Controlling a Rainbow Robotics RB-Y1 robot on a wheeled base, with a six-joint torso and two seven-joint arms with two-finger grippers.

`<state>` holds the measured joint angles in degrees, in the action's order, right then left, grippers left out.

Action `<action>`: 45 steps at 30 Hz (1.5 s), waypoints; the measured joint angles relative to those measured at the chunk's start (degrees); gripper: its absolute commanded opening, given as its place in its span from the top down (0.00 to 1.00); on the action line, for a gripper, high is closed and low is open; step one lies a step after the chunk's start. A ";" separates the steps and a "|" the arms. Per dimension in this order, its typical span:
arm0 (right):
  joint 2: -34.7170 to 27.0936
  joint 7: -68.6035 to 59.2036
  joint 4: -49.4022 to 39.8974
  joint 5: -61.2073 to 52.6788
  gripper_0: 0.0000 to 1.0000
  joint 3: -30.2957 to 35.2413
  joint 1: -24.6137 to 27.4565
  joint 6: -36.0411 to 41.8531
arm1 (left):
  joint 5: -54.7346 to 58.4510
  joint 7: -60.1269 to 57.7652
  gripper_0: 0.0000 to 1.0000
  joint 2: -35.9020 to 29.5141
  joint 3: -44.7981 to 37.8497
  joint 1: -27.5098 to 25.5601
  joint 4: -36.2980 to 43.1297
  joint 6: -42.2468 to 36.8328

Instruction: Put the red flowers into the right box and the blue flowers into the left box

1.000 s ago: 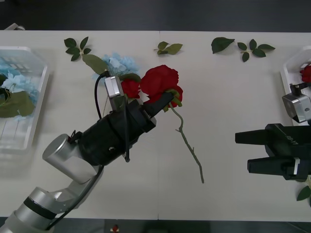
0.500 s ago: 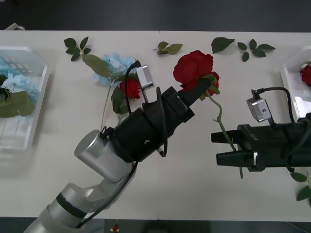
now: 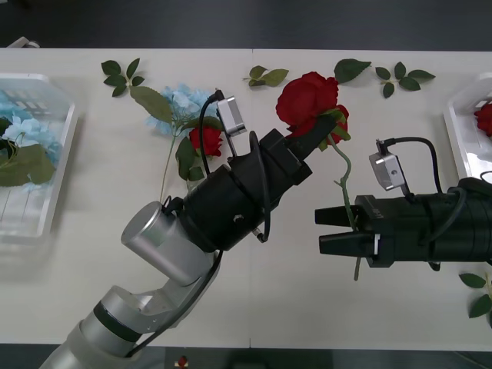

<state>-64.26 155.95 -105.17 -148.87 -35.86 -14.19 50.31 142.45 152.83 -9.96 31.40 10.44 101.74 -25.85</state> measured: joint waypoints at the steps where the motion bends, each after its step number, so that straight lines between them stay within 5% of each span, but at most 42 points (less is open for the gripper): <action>1: 0.00 0.00 0.00 0.00 1.00 0.27 0.00 -0.03 | 0.00 0.00 1.00 0.00 0.00 0.00 0.00 0.00; 17: 0.00 0.00 0.00 -0.22 1.00 0.74 0.00 -0.70 | 0.14 0.00 0.97 -0.48 -0.01 0.00 0.00 0.00; 18: 0.00 0.00 0.00 -0.22 1.00 0.73 0.00 -0.70 | 0.15 0.00 0.89 -0.71 -0.01 0.00 0.00 0.00; 19: 0.00 0.00 0.00 -0.22 1.00 0.73 0.00 -0.69 | 0.16 0.00 0.60 -1.01 -0.02 0.00 0.01 0.00; 20: 0.00 0.00 0.00 -0.22 1.00 0.73 0.00 -0.68 | 0.18 0.00 0.43 -1.32 -0.03 0.00 0.01 0.00; 24: 0.00 0.00 0.00 -0.59 1.00 0.74 0.00 -0.67 | 0.19 0.00 0.20 -3.54 -0.25 0.00 0.03 0.00; 33: -2.20 0.00 -0.01 -1.00 1.00 5.71 0.01 1.42 | 1.31 0.00 0.18 -15.88 -1.48 -1.74 3.91 -2.95; 40: -6.57 0.00 0.33 1.46 1.00 12.87 0.04 1.35 | -3.75 -0.68 0.18 -27.71 -11.60 -7.38 4.14 -15.89; 45: -9.30 -0.01 3.46 6.94 1.00 18.44 0.04 2.11 | -13.04 -13.75 0.18 -31.19 -23.59 -7.75 -0.87 -32.45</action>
<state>-73.57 155.94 -101.71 -141.92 -17.42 -14.15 52.42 129.41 139.09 -41.15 7.80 2.69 100.87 -58.29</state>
